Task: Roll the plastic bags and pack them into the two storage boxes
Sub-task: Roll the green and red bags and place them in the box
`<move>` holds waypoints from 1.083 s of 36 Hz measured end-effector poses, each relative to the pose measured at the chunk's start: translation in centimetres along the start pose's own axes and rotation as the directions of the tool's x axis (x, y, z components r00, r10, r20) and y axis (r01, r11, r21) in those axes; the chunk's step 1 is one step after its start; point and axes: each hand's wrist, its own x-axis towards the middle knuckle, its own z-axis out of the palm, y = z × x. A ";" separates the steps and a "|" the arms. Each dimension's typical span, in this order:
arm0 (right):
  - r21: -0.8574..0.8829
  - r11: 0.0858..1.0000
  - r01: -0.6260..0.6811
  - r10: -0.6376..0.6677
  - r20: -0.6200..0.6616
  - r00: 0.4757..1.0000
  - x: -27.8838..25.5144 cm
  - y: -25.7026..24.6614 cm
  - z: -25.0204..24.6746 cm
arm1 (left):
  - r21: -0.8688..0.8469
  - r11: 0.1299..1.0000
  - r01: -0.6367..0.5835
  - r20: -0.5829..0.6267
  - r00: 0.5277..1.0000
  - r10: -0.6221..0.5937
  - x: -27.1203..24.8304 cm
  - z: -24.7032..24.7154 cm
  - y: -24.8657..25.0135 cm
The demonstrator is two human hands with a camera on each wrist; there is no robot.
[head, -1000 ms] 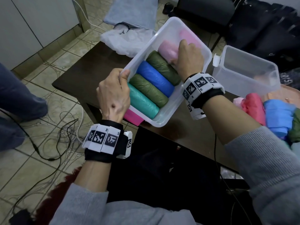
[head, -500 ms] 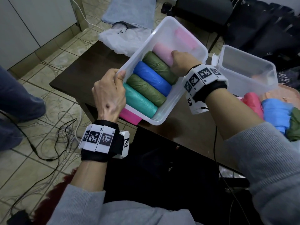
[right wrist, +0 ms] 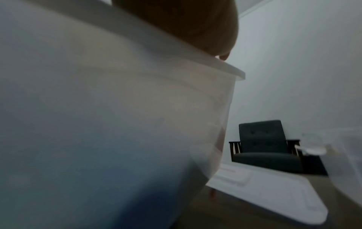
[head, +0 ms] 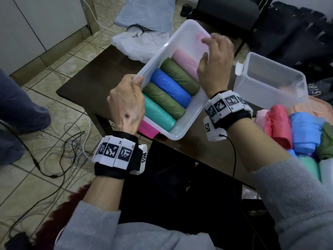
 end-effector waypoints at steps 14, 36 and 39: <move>0.446 0.396 -0.803 0.592 0.544 0.594 -4.4 -3.7 0.0 | -0.014 0.982 0.186 -0.013 0.982 -0.186 1.0 -0.3 -1.4; 0.401 0.461 -0.791 0.446 0.666 0.598 -3.6 -1.2 2.3 | 0.105 0.949 0.297 0.068 0.950 -0.305 3.4 0.5 -1.5; 0.351 0.599 -0.720 0.408 0.640 0.652 -4.5 -0.3 1.3 | 0.109 0.978 0.177 0.050 0.982 -0.184 3.3 0.6 -1.1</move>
